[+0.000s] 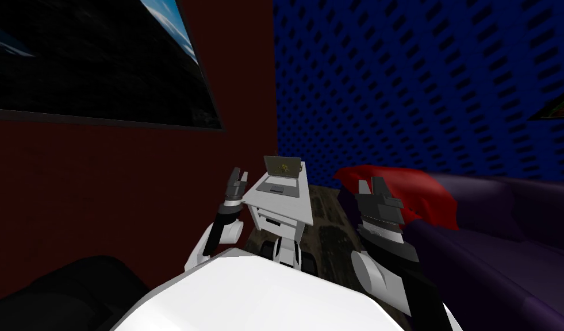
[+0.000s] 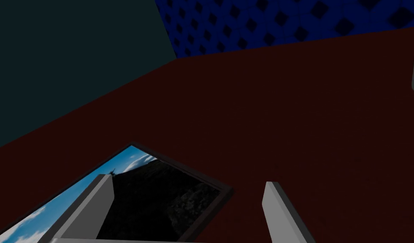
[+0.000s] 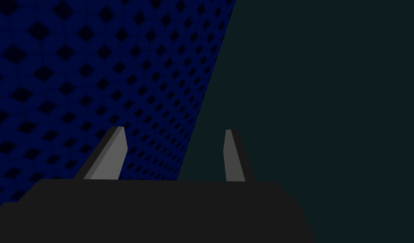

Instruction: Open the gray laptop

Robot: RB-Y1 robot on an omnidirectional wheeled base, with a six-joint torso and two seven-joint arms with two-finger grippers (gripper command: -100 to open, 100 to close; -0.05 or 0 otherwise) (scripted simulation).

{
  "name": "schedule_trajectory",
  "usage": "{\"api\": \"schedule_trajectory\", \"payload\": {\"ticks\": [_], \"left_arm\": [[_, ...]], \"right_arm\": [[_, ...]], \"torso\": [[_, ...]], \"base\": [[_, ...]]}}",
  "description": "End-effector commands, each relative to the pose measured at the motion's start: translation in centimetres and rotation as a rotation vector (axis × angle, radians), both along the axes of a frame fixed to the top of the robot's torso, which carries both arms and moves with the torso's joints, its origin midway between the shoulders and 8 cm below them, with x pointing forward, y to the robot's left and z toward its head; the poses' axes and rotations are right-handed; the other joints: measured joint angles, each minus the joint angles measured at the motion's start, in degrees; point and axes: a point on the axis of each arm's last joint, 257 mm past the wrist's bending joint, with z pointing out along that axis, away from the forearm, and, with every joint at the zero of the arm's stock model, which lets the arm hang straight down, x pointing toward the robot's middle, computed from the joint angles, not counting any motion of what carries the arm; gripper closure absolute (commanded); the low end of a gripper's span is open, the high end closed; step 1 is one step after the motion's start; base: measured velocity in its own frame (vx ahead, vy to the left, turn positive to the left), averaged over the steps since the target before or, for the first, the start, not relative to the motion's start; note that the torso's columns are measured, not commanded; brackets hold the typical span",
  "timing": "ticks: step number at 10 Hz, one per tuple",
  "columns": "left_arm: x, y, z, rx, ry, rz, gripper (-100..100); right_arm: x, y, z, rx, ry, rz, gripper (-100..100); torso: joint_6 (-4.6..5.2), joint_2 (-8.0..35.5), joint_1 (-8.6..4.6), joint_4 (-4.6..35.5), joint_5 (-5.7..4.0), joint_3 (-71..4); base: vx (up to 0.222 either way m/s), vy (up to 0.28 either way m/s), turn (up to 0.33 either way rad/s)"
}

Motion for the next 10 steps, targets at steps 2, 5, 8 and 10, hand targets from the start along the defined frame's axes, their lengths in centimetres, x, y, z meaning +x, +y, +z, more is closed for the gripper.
{"api": "schedule_trajectory", "payload": {"ticks": [2,5,8,10], "left_arm": [[2.8,0.0,-2.5,0.045,0.075,-0.034,-100],[4.9,0.6,-4.4,0.058,0.133,-0.043,-100],[7.2,1.6,-6.5,0.065,0.198,-0.043,-100],[8.4,2.3,-7.6,0.067,0.232,-0.041,-100]], "right_arm": [[0.0,0.0,0.0,0.0,0.0,0.0,0],[0.0,0.0,0.0,0.0,0.0,0.0,0],[0.0,0.0,0.0,0.0,0.0,0.0,0],[0.0,0.0,0.0,0.0,0.0,0.0,0]], "torso": [[0.0,0.17,-0.01,0.21,0.0,-0.32],[0.0,0.2,-0.05,0.24,-0.02,-0.31],[0.01,0.21,-0.04,0.23,-0.01,-0.31],[0.0,0.21,-0.05,0.23,-0.02,-0.31]], "base": [[0.003,0.028,-0.071],[0.002,0.032,-0.075],[0.001,0.03,-0.078],[-0.001,0.026,-0.055]]}}
